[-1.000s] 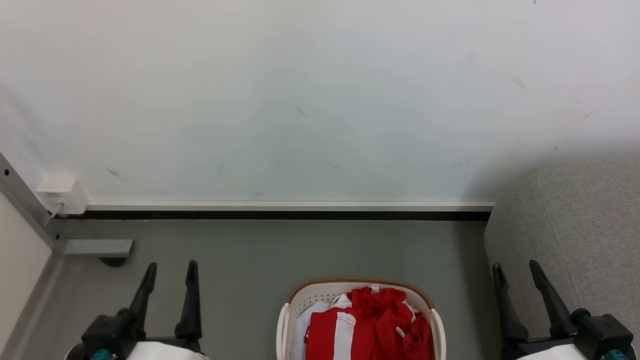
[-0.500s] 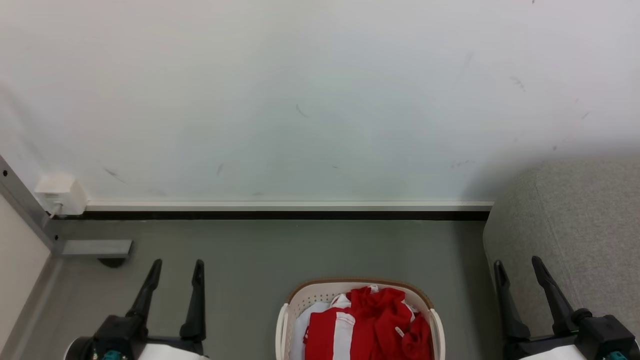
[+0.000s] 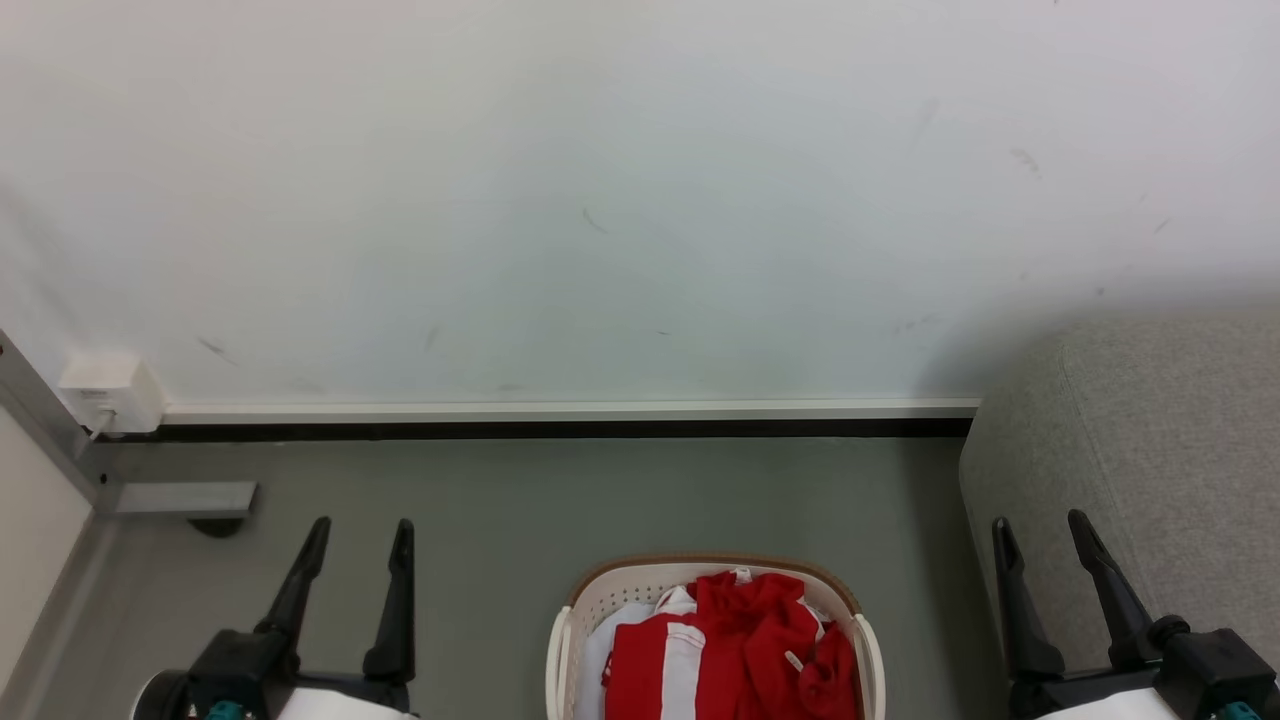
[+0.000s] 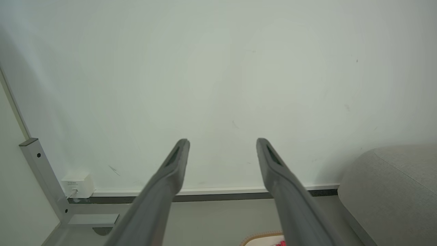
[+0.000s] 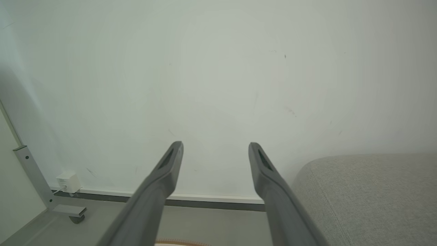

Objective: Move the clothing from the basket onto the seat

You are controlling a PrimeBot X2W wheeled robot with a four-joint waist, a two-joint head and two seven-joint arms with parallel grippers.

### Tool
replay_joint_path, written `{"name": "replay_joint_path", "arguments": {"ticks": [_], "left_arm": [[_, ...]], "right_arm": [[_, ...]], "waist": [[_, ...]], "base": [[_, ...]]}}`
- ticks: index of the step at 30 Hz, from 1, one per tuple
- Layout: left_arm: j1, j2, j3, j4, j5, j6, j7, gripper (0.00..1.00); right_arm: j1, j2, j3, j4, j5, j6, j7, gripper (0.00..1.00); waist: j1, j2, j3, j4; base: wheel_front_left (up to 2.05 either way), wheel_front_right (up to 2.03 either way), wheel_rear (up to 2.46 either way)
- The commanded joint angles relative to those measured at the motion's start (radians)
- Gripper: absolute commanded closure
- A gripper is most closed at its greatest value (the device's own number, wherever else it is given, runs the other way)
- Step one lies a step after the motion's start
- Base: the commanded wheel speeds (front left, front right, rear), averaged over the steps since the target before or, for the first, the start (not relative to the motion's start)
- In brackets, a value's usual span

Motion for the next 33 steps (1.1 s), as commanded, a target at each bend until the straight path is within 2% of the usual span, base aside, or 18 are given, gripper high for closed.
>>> {"name": "replay_joint_path", "arguments": {"ticks": [1, 9, 23, 33], "left_arm": [[0.003, 0.004, 0.000, 0.000, 0.002, 0.000, -0.001, 0.00], [-0.019, 0.003, 0.002, 0.015, -0.022, -0.008, -0.001, 0.00], [-0.173, 0.004, -0.046, 0.058, -0.067, -0.044, -0.001, 0.00], [-0.335, 0.063, -0.150, 0.196, -0.059, -0.054, -0.001, 0.00]], "right_arm": [[-0.008, -0.002, -0.002, -0.004, 0.014, -0.002, -0.003, 0.00], [-0.025, -0.002, 0.001, -0.015, 0.002, -0.002, -0.003, 0.00], [-0.130, -0.002, -0.045, -0.082, -0.041, -0.002, -0.002, 0.00], [-0.209, -0.001, -0.097, -0.153, -0.034, -0.002, -0.001, 0.00]], "waist": [[0.0000, -0.0001, 0.001, -0.001], [0.0000, -0.0001, 0.033, -0.021], [0.0000, -0.0001, 0.239, -0.084], [0.0000, -0.0001, 0.409, -0.153]], "base": [[0.00, 0.00, 0.00], [0.00, 0.00, 0.00], [0.00, 0.00, 0.00], [0.00, 0.00, 0.00]]}}
